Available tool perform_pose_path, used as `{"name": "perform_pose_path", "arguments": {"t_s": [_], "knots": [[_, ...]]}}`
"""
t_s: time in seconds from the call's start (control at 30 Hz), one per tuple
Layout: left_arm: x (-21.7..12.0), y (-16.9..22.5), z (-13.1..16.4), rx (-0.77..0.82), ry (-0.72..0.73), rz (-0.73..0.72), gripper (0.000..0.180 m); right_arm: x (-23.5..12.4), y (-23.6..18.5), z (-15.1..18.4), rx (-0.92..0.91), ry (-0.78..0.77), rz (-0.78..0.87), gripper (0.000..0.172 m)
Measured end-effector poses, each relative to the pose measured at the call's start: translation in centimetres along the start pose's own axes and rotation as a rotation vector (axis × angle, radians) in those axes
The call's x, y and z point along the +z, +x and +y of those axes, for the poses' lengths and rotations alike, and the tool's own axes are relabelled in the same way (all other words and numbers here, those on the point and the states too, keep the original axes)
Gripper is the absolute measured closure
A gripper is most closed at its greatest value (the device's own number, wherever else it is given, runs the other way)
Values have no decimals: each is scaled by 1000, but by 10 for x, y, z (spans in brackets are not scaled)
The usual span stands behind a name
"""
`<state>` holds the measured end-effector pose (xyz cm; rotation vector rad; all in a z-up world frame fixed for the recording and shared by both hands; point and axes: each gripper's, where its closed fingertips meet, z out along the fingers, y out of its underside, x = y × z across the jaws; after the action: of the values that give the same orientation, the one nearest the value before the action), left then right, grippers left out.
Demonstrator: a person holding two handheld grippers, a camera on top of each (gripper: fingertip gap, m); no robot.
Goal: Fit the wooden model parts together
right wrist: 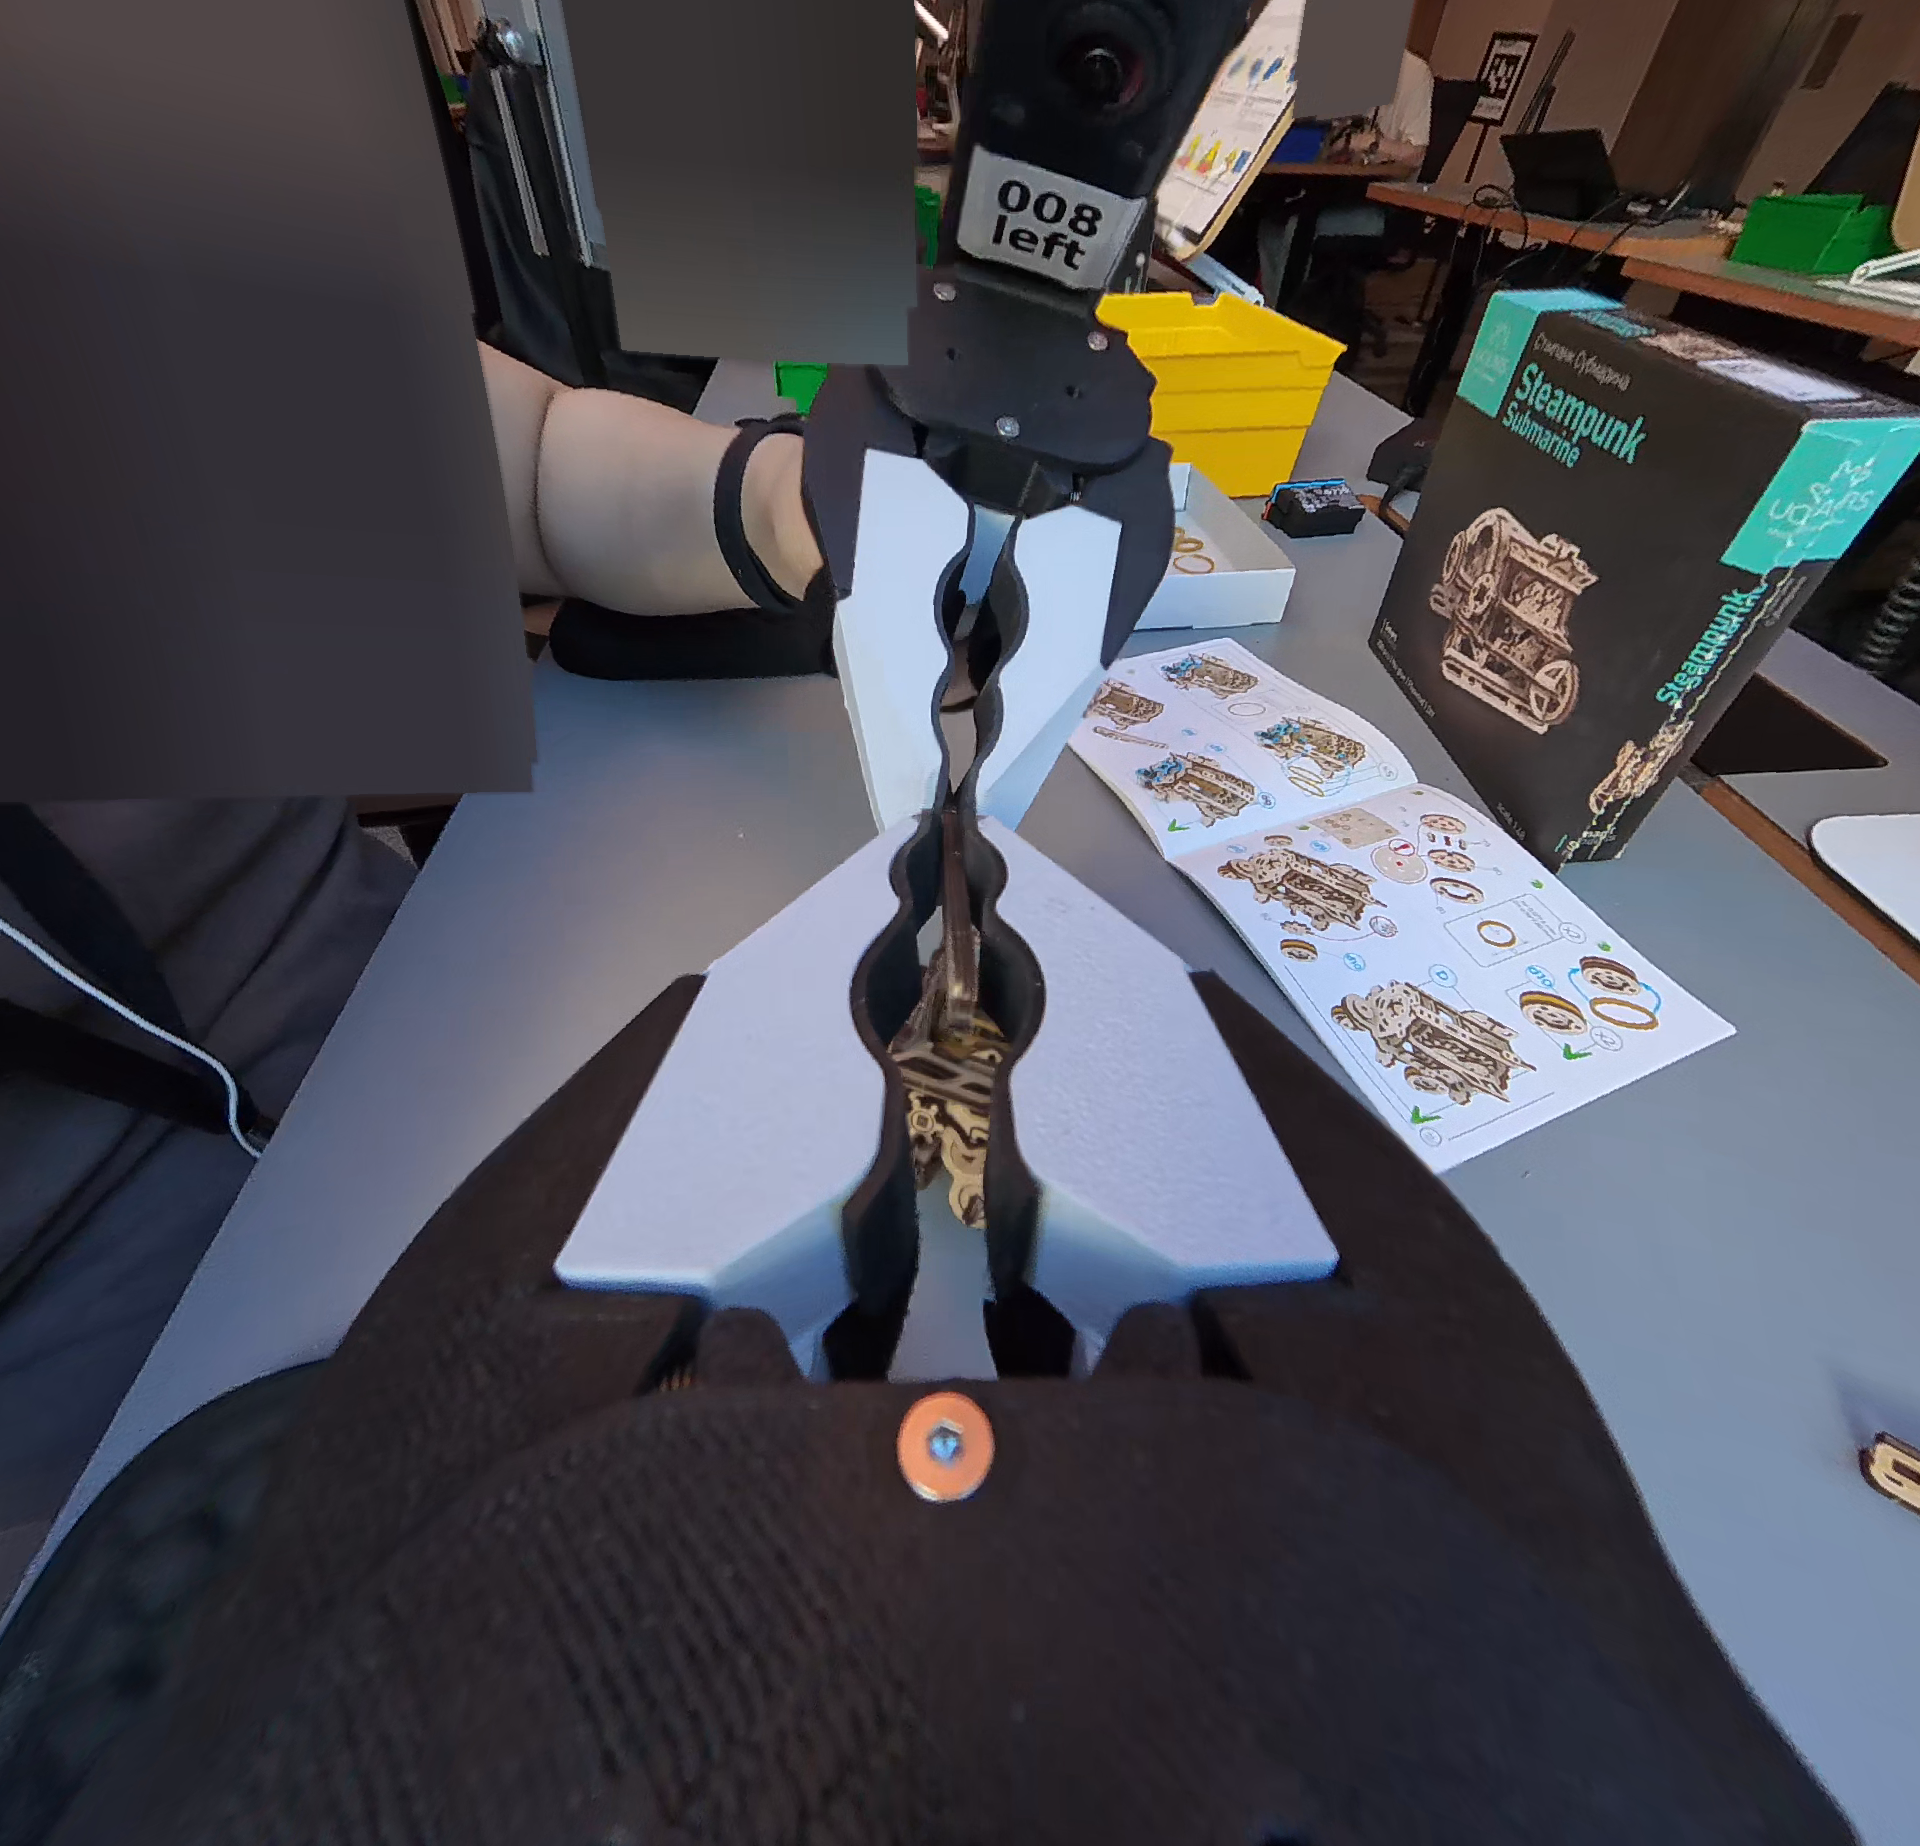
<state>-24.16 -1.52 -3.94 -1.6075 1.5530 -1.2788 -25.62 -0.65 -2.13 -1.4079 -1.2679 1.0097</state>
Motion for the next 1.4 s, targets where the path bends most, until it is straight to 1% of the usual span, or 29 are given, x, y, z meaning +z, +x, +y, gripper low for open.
{"name": "perform_pose_path", "arguments": {"t_s": [0.07, 0.13, 0.23, 0.27, 0.3, 0.33, 0.4, 0.43, 0.47, 0.5, 0.6, 0.7, 0.8, 0.9, 1.07, 1.23, 1.4], "knots": [[-4, 3, -8, -26, 47, 28, 180, -1, 0, -9, 31, 63, -6, 171], [-6, 3, -11, -31, 59, 40, 180, -2, 1, -14, 46, 97, -4, 171], [-5, -2, -8, -2, 30, 15, 180, -1, 2, -11, 39, 59, 15, 171], [-6, -6, -8, 11, 28, -4, 172, -2, 2, -9, 36, 44, 21, 171], [-8, -11, -7, 25, 30, -27, 147, -4, 4, -7, 31, 23, 31, 171], [-11, -17, -6, 41, 25, -41, 127, -8, 7, -4, 21, 0, 55, 171], [-15, -26, 2, 79, 11, -43, 107, -18, 10, 3, 9, -43, 79, 171], [-15, -32, 5, 101, 9, -51, 93, -24, 12, 4, 11, -49, 98, 171], [-15, -38, 9, 123, 11, -57, 83, -28, 13, 7, 14, -53, 116, 171], [-14, -41, 13, 143, 13, -54, 76, -32, 12, 8, 20, -45, 119, 172], [-6, -48, 26, 181, -28, -17, 62, -36, 11, 19, 36, -51, 151, 172], [5, -50, 37, 189, -83, 53, 48, -35, 13, 37, 43, -110, 198, 171], [14, -50, 43, 206, -120, 102, 42, -28, 10, 41, 52, -112, 196, 171], [22, -50, 49, 224, -145, 125, 39, -23, 12, 49, 48, -156, 207, 171], [30, -50, 58, 238, -177, 153, 42, -15, 11, 53, 62, -154, 195, 171], [32, -51, 59, 200, -131, 178, 52, -13, 12, 55, 59, -163, 201, 171], [33, -46, 64, 181, -130, 217, 50, -12, 13, 55, 51, -166, 213, 171]]}}
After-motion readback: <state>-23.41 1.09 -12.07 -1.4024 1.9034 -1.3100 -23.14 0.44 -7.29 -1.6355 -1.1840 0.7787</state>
